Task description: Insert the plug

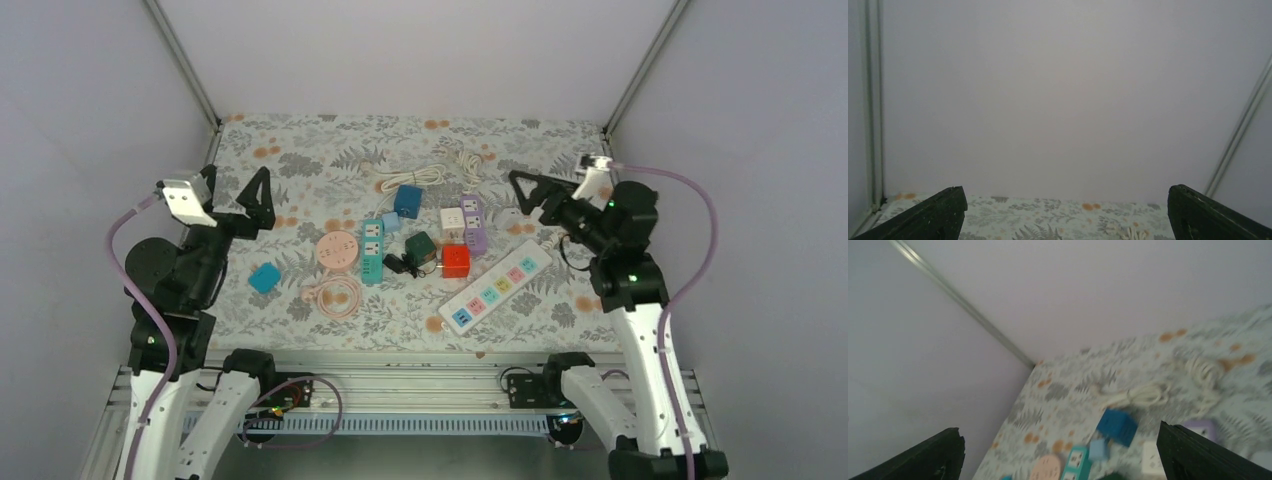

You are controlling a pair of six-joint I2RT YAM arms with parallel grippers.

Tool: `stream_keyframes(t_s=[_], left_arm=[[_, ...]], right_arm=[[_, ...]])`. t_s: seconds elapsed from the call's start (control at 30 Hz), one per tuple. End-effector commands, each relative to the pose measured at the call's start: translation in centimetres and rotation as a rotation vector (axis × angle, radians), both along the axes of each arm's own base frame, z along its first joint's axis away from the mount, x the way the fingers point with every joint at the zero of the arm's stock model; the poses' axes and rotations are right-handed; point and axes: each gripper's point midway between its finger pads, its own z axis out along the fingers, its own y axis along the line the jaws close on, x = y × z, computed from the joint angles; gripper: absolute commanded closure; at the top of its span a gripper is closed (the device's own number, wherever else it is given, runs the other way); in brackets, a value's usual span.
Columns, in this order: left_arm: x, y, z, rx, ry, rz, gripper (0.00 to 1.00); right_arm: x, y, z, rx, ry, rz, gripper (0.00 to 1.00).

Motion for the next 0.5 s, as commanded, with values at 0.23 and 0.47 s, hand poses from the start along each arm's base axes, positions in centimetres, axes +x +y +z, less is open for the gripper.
stream_keyframes(t_s=[0.23, 0.47], left_arm=[[3.7, -2.7, -4.9, 0.013, 0.223, -0.135, 0.00], [4.2, -3.0, -5.6, -0.003, 0.209, -0.148, 0.00]], right_arm=[[2.0, 3.9, -15.7, -0.277, 0.368, -0.121, 0.04], [0.2, 6.1, -23.8, -0.498, 0.531, -0.122, 0.00]])
